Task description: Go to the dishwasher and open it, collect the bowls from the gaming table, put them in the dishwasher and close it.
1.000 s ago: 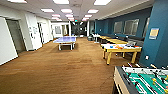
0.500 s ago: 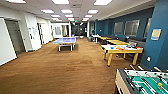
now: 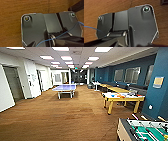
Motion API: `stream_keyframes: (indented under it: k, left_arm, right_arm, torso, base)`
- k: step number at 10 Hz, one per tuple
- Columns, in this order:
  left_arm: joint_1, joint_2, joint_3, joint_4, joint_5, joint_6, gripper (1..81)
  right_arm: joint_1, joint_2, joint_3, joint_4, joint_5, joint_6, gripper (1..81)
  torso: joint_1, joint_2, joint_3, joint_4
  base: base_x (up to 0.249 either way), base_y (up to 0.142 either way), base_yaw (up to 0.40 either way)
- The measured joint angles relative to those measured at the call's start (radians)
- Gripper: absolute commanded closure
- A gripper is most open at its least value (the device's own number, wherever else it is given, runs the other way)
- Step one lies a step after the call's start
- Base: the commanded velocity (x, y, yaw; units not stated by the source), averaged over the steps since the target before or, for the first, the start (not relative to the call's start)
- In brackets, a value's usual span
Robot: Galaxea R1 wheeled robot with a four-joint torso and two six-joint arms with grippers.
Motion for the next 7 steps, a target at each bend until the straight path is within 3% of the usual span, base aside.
stream_keyframes:
  k: [7]
  left_arm:
    - [0.003, 0.001, 0.000, 0.000, 0.002, 0.000, 1.0]
  right_arm:
    - [-0.004, 0.000, 0.000, 0.000, 0.000, 0.000, 1.0]
  torso:
    - [-0.001, 0.000, 0.000, 0.000]
  base:
    - [0.187, 0.000, 0.000]
